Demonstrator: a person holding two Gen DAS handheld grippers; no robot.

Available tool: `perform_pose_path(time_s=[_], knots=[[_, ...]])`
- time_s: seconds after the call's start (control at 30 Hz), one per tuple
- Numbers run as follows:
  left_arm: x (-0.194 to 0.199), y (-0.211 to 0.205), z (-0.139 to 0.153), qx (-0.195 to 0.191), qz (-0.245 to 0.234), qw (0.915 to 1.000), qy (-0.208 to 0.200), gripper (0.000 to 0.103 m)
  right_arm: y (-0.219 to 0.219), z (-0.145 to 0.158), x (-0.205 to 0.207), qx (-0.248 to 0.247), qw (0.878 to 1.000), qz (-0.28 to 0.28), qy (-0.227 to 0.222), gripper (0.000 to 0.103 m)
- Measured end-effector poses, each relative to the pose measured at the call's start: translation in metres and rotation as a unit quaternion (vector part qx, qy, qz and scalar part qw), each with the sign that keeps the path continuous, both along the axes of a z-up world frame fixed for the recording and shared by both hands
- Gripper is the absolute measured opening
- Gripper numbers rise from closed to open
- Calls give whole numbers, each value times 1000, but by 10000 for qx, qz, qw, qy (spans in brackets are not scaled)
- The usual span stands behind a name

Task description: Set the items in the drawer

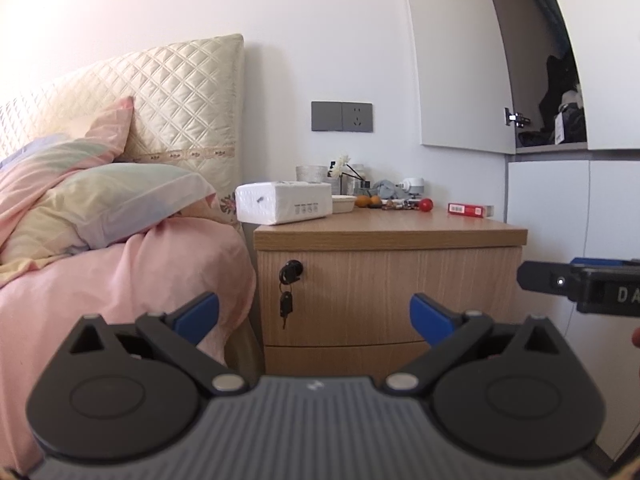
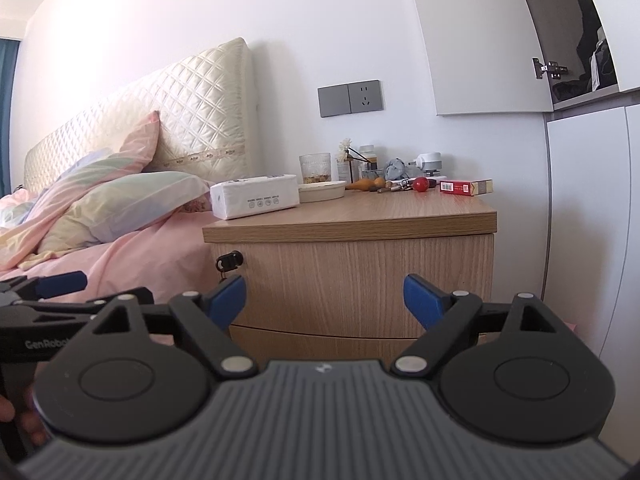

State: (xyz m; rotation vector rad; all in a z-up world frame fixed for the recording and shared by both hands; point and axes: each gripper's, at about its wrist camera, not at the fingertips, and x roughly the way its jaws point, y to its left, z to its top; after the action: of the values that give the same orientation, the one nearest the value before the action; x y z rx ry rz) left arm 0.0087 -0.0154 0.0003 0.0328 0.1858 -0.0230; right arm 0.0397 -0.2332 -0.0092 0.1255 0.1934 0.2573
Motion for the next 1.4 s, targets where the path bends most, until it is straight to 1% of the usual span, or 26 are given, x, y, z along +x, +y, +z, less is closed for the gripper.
perform_pose_path(time_s=[0.27,1.4], knots=[[1,1,0,-45,-15,10000,35,102,0,0,1,-11,10000,-38,14,88],[4,1,-3,0,-22,9998,183,103,1,-2,2,-117,9998,-161,16,88]])
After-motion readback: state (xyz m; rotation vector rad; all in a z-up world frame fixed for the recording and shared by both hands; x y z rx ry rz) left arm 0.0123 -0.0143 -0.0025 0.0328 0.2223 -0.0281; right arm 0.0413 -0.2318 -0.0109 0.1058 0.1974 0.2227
